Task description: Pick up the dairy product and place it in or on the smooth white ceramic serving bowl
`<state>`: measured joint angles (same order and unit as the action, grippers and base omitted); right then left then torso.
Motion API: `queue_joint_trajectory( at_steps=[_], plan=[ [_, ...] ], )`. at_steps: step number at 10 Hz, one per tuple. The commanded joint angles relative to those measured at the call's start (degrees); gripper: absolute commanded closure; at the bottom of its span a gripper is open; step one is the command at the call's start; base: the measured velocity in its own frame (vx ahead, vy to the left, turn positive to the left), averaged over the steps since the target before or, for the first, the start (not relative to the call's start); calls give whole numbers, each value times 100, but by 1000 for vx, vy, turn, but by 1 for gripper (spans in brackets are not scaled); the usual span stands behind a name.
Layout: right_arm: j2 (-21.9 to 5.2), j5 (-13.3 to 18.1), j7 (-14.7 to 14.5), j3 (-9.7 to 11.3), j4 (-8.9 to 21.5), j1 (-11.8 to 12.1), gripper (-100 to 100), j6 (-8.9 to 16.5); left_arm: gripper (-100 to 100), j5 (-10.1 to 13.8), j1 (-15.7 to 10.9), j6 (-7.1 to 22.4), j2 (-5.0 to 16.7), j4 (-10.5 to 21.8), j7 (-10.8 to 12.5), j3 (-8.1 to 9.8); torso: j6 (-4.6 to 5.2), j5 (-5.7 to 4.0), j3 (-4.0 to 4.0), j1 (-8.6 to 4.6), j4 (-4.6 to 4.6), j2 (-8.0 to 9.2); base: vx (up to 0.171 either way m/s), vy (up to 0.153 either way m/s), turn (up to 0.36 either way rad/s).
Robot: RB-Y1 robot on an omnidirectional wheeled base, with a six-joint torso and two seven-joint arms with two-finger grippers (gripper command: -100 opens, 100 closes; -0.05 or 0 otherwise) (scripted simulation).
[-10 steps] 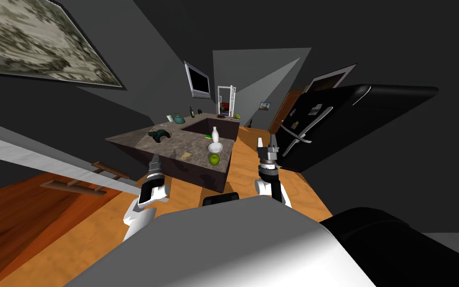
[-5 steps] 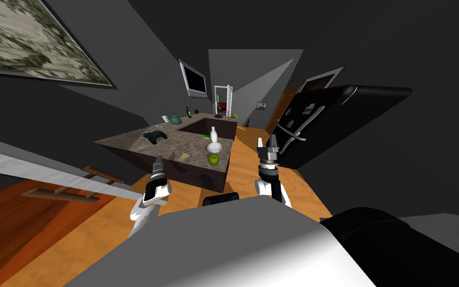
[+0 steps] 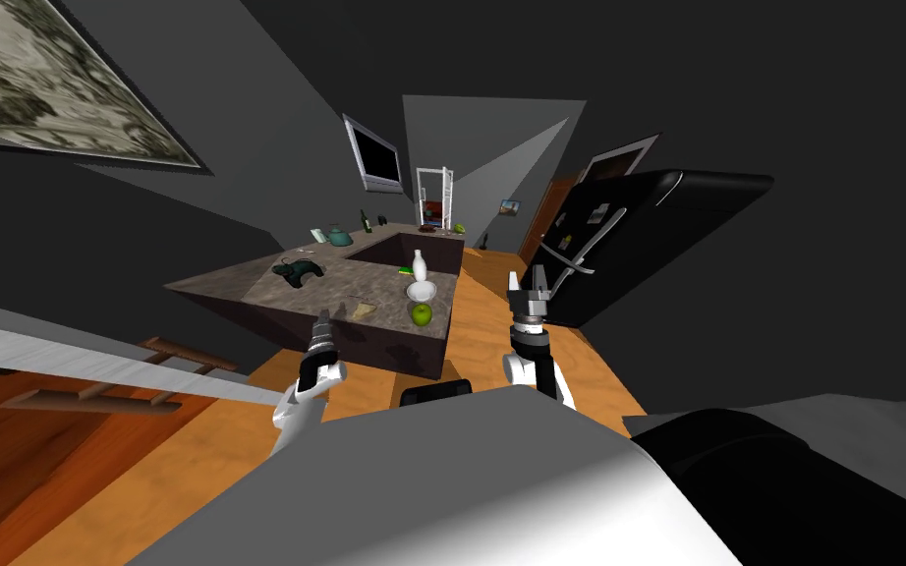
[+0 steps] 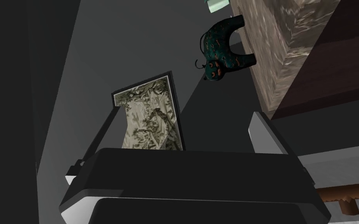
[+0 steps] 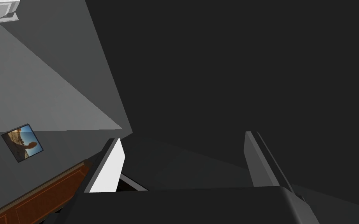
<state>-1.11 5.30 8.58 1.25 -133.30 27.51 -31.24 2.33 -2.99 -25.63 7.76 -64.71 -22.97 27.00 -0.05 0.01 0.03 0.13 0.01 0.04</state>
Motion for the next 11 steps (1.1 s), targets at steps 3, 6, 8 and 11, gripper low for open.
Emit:
queue_joint_trajectory(
  at_steps=[3,6,8,11],
  plan=[
    [0,0,0,0,0,0,0,0,-100,-94,-182,-135,-116,405,-100,61,1,-1,-1,-5,0,-2,-3,18,-39],
    [0,0,0,0,0,0,0,0,-100,-218,-386,-259,-636,780,-236,121,2,0,-2,1,-1,-3,0,39,-98],
    [0,0,0,0,0,0,0,0,-100,-242,-431,-284,-883,837,-259,127,0,-1,-2,-7,-1,-4,6,12,-24],
    [0,0,0,0,0,0,0,0,-100,-167,-566,-265,-657,1005,-254,290,-1,-3,-2,-11,0,-3,4,3,-60]
  ],
)
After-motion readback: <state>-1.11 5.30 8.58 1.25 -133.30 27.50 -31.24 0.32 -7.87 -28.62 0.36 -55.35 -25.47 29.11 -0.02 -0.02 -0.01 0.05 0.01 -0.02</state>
